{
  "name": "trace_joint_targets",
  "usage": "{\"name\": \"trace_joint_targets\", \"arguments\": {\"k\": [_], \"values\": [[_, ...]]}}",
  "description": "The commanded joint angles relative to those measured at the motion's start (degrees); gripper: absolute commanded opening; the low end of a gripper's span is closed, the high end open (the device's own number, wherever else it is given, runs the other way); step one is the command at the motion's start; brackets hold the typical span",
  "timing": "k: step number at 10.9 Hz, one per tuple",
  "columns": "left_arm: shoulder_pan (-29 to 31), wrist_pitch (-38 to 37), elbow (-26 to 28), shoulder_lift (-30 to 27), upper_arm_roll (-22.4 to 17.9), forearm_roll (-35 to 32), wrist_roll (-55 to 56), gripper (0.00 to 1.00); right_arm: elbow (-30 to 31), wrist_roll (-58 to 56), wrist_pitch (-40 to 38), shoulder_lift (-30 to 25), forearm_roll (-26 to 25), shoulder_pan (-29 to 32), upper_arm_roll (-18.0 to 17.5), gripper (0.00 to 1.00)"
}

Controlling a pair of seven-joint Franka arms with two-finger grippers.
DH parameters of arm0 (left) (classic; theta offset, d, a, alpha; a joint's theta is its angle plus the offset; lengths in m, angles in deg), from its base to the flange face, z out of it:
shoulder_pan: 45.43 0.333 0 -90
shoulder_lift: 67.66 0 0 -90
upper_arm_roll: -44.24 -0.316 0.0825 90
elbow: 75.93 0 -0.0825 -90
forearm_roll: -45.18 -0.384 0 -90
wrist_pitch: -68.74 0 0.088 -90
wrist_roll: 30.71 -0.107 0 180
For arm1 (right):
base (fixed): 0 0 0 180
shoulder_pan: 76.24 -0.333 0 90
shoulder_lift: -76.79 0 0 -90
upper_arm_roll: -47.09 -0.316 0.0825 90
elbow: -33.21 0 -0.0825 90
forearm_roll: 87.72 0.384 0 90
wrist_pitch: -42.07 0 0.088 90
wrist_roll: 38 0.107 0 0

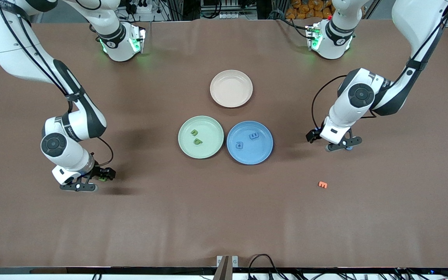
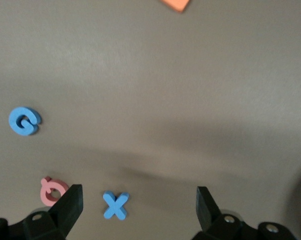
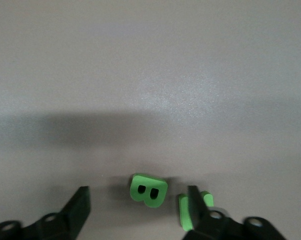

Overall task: Sort letters by color into matching plates
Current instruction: 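Grasp the blue X with the left gripper while the right gripper grasps green B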

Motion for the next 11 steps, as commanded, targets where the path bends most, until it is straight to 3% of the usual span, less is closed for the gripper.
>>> {"name": "trace_joint_targets", "arguments": {"k": [1,8,11], "values": [[0.57,0.34,4.05,-1.02,1.33,0.26,-0.2,1.0,-1.13,0.28,0.2,1.01,-1.84,1.03,-0.79,0.67],[0.83,1.22,7.3,0.47,1.33,-1.41,-0.64,1.0,-1.13,0.55,2.47,2.77,-4.92,2.52,-0.79,0.65],[3.81,5.51,9.15,1.35,1.33,-9.04,-1.6,1.0,-1.13,0.98,2.57,2.77,-4.92,2.35,-0.79,0.65]]}}
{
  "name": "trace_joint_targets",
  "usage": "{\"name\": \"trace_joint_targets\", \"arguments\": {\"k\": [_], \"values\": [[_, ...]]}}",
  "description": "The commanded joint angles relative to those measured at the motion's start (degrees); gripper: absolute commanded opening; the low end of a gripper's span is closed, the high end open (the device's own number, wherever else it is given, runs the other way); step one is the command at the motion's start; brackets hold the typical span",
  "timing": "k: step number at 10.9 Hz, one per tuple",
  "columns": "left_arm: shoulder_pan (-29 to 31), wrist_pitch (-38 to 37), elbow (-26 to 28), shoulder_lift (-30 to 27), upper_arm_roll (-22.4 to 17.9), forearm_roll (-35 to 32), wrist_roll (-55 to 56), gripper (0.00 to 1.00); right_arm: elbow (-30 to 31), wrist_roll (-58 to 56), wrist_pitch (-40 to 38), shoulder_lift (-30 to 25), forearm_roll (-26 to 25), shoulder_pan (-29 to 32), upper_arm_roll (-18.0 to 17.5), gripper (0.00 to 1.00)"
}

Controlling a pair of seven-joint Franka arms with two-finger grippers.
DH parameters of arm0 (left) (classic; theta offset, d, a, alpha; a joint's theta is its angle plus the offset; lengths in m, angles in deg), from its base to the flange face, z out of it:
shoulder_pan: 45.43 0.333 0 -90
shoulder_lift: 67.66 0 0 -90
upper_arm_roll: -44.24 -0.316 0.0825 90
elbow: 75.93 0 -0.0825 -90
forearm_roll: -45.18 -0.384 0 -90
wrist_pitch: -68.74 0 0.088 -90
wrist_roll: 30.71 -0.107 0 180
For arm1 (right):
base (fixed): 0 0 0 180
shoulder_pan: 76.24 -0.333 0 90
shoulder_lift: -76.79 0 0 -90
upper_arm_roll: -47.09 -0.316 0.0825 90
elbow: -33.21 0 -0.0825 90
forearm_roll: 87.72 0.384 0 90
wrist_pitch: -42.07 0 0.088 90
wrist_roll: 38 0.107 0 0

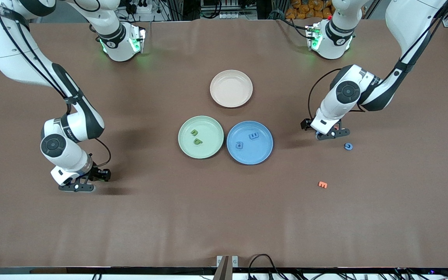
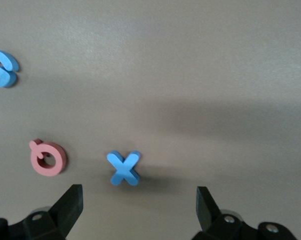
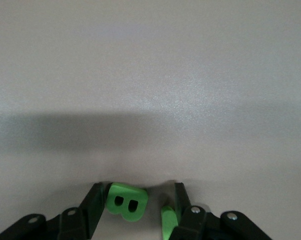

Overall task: Sort letters by color into matching plates
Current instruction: 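Grasp the blue X with the left gripper while the right gripper grasps green B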

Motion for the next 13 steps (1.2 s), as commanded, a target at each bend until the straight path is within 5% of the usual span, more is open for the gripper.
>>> {"name": "trace_joint_targets", "arguments": {"k": [1,13], "values": [[3.77,4.93,1.8,1.2,0.62,-6.26,-1.44,1.0,-1.06,1.32,0.23,0.94,-1.55,0.6,-0.87,0.65],[3.86,7.67,1.8,5.07,-1.58,-10.57,-0.83,1.0,-0.98,3.43,0.32,1.38,-2.69,-0.46,-0.87,0.64]]}}
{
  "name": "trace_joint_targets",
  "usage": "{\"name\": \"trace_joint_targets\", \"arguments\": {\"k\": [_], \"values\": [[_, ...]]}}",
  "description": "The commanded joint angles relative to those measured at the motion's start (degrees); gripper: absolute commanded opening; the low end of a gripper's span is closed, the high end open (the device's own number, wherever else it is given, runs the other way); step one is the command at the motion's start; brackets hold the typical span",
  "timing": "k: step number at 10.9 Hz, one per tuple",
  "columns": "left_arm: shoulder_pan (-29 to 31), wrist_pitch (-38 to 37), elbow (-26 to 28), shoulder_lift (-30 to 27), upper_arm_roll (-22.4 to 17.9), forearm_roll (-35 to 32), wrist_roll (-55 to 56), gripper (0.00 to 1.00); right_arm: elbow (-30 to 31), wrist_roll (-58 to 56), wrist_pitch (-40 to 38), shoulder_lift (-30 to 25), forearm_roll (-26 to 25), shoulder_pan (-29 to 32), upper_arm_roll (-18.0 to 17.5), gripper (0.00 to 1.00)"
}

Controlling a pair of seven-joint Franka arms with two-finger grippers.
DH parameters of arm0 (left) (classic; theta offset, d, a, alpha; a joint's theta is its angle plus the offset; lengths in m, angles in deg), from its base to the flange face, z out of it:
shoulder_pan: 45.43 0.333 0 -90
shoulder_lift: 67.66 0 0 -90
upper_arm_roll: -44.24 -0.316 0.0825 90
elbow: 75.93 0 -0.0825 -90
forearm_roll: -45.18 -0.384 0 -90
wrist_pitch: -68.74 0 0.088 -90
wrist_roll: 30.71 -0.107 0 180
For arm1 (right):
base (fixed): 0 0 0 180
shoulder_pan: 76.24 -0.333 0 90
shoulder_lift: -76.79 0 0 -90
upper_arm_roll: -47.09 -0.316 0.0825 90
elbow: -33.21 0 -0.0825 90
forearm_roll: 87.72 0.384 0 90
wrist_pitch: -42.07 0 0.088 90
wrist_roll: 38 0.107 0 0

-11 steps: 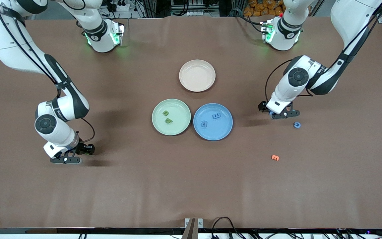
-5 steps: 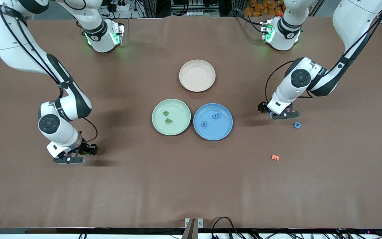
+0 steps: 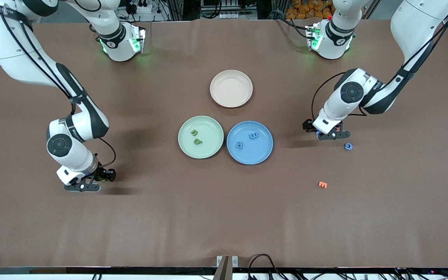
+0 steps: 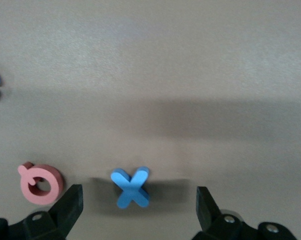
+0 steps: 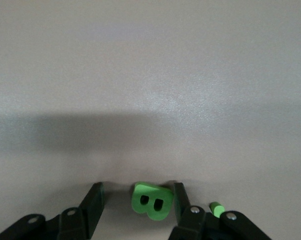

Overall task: Sort letters by color into matching plates
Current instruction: 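Grasp the blue X with the left gripper while the right gripper grasps green B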

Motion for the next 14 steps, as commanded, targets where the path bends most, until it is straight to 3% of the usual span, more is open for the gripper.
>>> {"name": "trace_joint_targets", "arguments": {"k": [1,3,5,6,7,8,9,11,14], "values": [[0.73,1.79,0.26,1.15,-0.65,-2.83,0.37,1.0,-0.96,1.56,0.32,1.35,-2.82,1.02,-0.4,0.63],[0.65,1.96,0.18,1.24,-0.91,-2.83,0.46,1.0,-0.96,1.56,0.5,1.35,-2.82,1.11,-0.4,0.61],[0.65,1.97,0.18,1.24,-0.91,-2.83,0.46,1.0,-0.96,1.56,0.5,1.44,-3.43,1.2,-0.4,0.46],[0.56,1.97,0.18,1.24,-0.91,-2.83,0.37,0.94,-0.88,1.56,0.85,1.44,-4.4,1.63,-0.4,0.4],[0.56,1.97,0.18,1.24,-0.91,-2.91,0.37,0.68,-0.79,1.56,0.94,1.44,-4.49,1.81,-0.4,0.4],[0.65,1.97,0.18,1.24,-0.91,-3.44,0.37,0.25,-0.79,1.56,1.03,1.44,-4.49,1.9,-0.4,0.4],[0.65,1.97,0.18,1.33,-0.91,-4.14,0.28,0.0,-0.79,1.56,1.11,1.53,-4.67,2.08,-0.49,0.4],[0.56,1.97,0.18,1.68,-0.91,-4.5,0.37,0.0,-0.79,1.56,1.81,1.88,-5.55,2.52,-0.49,0.39],[0.47,1.88,-0.08,1.59,-0.91,-4.5,0.37,0.0,-0.87,1.56,2.08,2.06,-5.64,2.52,-0.57,0.28]]}}
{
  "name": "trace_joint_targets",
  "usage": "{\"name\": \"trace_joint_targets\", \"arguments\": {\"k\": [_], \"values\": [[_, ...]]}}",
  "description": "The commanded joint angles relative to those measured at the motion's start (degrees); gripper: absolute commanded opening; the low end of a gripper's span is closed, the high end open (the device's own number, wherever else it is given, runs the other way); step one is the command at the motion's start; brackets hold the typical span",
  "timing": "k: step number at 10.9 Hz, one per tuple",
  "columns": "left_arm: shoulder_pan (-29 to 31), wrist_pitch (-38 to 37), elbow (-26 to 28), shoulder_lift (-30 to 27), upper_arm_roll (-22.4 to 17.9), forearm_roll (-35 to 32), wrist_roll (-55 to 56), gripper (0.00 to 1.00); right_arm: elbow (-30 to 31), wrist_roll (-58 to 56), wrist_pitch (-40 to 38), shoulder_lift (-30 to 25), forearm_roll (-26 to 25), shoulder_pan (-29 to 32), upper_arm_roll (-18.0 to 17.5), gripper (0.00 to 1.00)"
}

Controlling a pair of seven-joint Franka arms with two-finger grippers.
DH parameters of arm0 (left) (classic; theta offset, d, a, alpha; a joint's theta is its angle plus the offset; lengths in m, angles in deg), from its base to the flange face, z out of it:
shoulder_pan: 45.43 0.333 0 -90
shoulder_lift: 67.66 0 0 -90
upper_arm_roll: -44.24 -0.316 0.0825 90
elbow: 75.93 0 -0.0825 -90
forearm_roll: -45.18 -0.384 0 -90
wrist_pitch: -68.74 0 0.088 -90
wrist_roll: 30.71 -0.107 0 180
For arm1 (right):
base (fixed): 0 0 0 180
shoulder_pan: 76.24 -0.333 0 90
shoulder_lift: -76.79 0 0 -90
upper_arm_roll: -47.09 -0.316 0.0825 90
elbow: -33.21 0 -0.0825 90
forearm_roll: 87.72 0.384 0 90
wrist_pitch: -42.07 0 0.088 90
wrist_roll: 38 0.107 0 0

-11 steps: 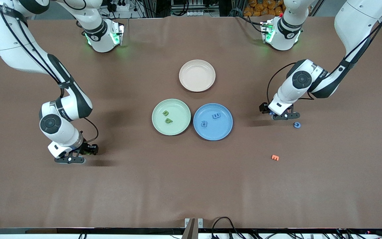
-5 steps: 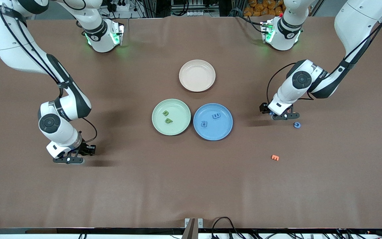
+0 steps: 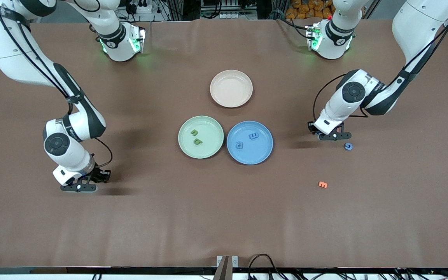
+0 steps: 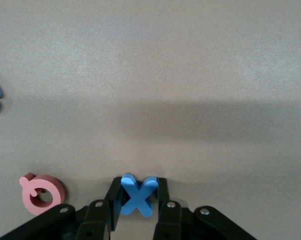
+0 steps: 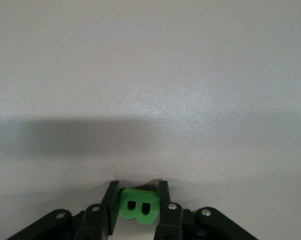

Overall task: Sort letters by color into matching plates
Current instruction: 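Grasp the blue X with the left gripper while the right gripper grasps green B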

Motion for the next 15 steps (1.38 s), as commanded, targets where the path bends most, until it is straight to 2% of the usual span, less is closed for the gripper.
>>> {"name": "trace_joint_targets", "arguments": {"k": [1,2,7,9,11,15], "values": [[0.19,0.38,-0.07,0.92,-0.32,-1.98,0.28,0.0,-0.82,1.43,0.9,2.13,-2.55,1.45,-0.55,0.23],[0.1,0.29,-0.42,0.57,-0.32,-1.98,0.2,0.0,-0.73,1.43,0.9,2.13,-2.64,1.45,-0.55,0.18],[-2.8,-0.67,-5.16,0.39,0.03,-2.06,1.24,0.0,-0.9,1.25,0.64,1.0,-2.47,1.28,-1.08,0.16],[-6.03,-3.73,-8.49,0.39,0.12,-1.28,4.48,0.0,-0.99,1.08,0.03,0.03,-1.85,1.19,-1.69,0.16],[-10.78,-6.73,-12.27,0.82,0.12,-0.05,9.66,0.0,-0.82,1.08,-0.76,-1.46,-0.02,1.19,-3.1,0.16],[-17.99,-9.45,-15.62,0.65,0.12,3.12,16.08,0.0,-0.82,3.08,-5.76,-3.57,5.52,0.84,-7.75,0.16]]}}
